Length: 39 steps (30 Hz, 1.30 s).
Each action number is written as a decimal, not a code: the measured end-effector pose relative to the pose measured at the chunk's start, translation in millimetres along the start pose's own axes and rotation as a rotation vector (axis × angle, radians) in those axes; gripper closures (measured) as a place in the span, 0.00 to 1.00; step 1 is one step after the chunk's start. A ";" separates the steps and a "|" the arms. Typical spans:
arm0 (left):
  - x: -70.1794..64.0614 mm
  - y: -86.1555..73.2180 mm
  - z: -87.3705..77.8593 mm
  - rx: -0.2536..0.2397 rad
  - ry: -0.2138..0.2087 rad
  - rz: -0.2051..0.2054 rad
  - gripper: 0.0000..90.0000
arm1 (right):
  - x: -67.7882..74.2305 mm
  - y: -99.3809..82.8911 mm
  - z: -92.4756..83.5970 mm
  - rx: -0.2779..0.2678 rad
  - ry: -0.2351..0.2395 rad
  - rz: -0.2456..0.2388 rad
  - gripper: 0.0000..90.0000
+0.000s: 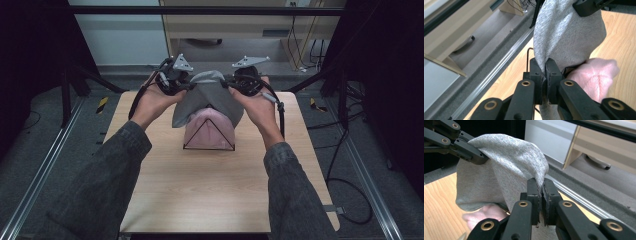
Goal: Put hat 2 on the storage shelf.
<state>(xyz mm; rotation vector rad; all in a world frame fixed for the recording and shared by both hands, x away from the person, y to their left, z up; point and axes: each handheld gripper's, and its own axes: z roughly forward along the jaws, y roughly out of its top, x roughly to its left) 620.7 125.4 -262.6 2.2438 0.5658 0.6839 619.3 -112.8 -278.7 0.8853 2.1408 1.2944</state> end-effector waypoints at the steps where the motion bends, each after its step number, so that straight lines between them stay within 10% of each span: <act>1: -0.6 -2.2 2.5 0.004 -0.002 0.000 0.96 | 0.1 -2.5 1.9 0.004 0.003 0.005 0.95; 28: -8.1 -51.1 39.6 0.081 -0.048 -0.059 0.96 | 12.3 -40.2 39.6 0.108 0.043 0.018 0.94; 39: -6.6 -64.4 50.6 0.090 -0.060 -0.092 0.95 | 16.9 -45.4 32.4 0.096 0.042 0.037 0.71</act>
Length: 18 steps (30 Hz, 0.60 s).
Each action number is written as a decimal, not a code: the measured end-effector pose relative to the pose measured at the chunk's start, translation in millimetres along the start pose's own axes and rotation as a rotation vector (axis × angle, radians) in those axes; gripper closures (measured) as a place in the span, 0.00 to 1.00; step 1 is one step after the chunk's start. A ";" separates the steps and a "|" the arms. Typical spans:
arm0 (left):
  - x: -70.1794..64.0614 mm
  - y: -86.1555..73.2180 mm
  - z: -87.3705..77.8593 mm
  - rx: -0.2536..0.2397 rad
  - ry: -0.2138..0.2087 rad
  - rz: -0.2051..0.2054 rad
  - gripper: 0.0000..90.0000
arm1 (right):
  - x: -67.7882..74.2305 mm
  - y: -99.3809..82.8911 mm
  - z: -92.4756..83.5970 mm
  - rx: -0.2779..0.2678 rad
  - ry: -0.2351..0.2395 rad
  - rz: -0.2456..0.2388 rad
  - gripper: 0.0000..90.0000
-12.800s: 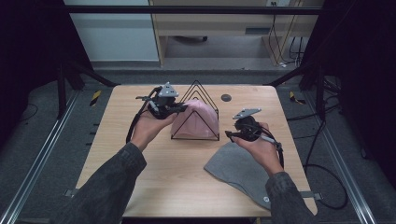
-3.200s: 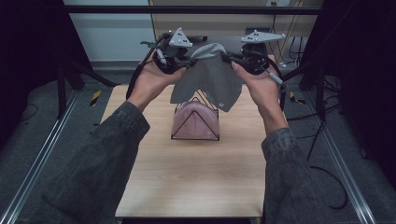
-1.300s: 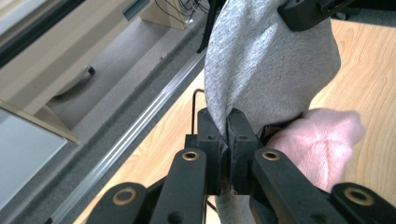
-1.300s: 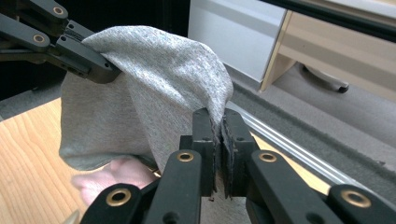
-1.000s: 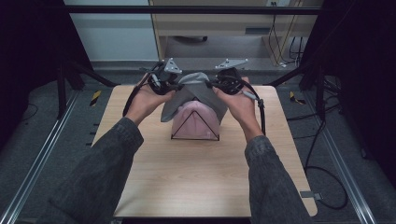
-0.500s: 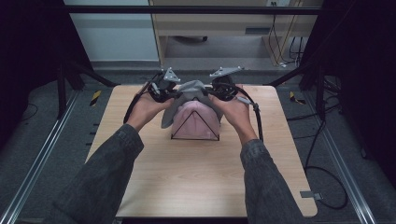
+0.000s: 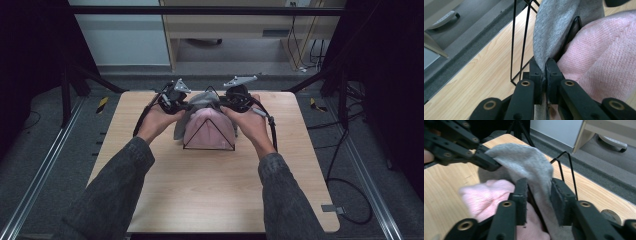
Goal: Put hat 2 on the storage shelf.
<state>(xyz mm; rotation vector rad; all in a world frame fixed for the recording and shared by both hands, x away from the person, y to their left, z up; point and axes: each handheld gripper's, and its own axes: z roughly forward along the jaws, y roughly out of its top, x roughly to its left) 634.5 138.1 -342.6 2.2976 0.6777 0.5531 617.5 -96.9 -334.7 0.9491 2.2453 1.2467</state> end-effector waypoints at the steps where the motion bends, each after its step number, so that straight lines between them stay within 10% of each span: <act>1: 0.2 -0.7 0.7 0.003 0.000 -0.003 0.94 | 1.4 0.0 -2.8 -0.007 -0.005 -0.003 0.70; 18: -3.3 -5.5 5.6 -0.010 0.004 -0.019 0.85 | -14.6 -20.4 -38.4 -0.043 -0.092 0.075 0.48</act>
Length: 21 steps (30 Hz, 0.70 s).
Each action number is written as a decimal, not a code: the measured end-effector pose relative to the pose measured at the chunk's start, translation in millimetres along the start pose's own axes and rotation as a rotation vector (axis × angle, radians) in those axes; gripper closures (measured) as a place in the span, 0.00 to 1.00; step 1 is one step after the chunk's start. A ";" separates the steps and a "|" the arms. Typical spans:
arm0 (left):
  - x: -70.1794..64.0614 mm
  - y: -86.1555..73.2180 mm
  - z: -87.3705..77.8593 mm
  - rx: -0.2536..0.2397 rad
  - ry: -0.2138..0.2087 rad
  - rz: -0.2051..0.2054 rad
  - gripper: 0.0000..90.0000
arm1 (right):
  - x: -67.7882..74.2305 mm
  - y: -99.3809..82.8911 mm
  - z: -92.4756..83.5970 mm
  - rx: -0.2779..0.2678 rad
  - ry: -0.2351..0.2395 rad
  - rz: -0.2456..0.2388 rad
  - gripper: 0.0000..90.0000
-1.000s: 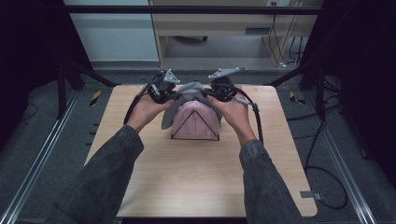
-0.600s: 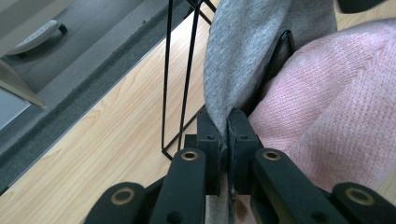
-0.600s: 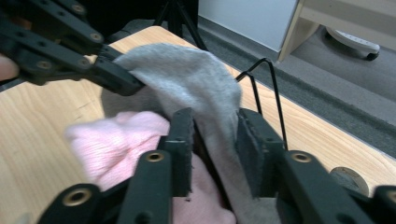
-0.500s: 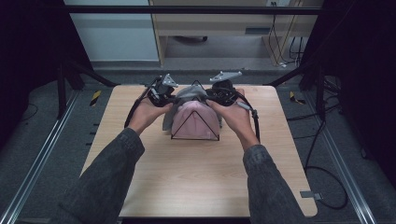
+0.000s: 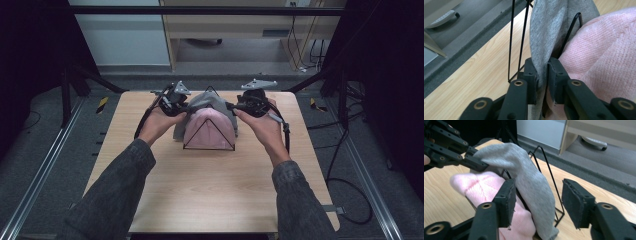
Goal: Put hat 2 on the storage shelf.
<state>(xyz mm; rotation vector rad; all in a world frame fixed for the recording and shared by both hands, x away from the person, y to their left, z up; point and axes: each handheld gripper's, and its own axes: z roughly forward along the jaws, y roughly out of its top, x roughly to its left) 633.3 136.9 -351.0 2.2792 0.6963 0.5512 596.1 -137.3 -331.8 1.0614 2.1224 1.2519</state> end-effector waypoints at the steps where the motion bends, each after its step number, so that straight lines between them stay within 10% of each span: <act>1: -0.2 -0.4 0.1 -0.001 0.002 -0.003 0.84 | -0.7 -1.3 -1.3 -0.004 -0.004 -0.002 0.47; 21: -3.2 -10.6 -44.6 -0.077 0.085 -0.042 0.37 | 0.8 -16.0 -23.5 -0.003 -0.038 0.009 0.34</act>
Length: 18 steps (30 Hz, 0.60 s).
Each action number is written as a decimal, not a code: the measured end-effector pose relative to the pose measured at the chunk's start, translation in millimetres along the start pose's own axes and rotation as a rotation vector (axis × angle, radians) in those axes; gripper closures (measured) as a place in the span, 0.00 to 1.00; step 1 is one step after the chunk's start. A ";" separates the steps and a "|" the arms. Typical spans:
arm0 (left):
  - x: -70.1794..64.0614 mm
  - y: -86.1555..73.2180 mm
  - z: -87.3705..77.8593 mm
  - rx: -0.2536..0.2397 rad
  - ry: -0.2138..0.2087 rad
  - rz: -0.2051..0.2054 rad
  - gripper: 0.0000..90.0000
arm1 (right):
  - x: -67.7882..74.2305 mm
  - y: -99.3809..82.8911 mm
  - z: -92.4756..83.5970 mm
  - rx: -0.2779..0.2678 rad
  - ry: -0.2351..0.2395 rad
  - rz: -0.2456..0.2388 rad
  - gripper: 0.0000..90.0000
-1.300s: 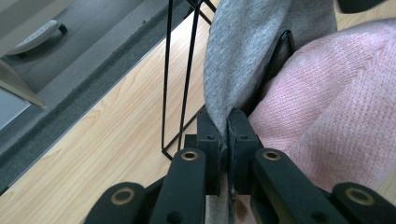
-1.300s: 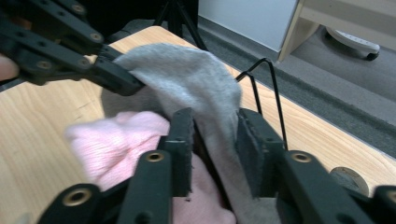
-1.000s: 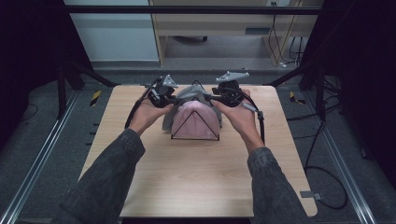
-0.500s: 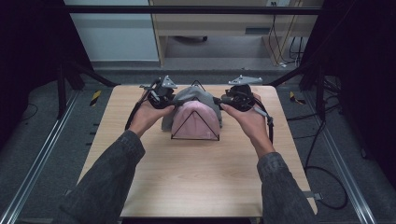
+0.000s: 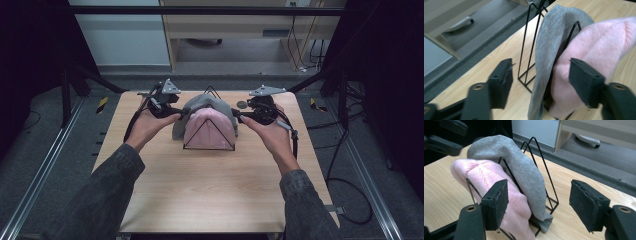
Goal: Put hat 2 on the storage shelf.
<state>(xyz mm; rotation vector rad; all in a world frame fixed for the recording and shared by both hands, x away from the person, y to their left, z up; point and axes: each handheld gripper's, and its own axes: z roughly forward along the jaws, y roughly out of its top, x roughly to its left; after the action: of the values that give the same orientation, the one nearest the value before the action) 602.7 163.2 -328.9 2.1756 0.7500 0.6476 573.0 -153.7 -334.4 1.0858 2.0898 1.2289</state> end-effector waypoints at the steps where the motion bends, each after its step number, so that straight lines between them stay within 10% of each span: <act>1: -0.2 -1.9 -4.0 -0.002 0.003 -0.005 0.33 | 0.3 -0.9 -2.2 0.001 -0.003 -0.001 0.33; 18: -26.8 -80.5 -49.3 0.055 -0.052 -0.038 0.07 | -0.5 -54.5 -35.4 0.035 -0.014 0.038 0.21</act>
<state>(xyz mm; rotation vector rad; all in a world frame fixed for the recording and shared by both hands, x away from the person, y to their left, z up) 527.4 213.5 -366.6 2.2144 0.7880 0.5545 526.5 -187.0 -365.2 1.1514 2.0960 1.2031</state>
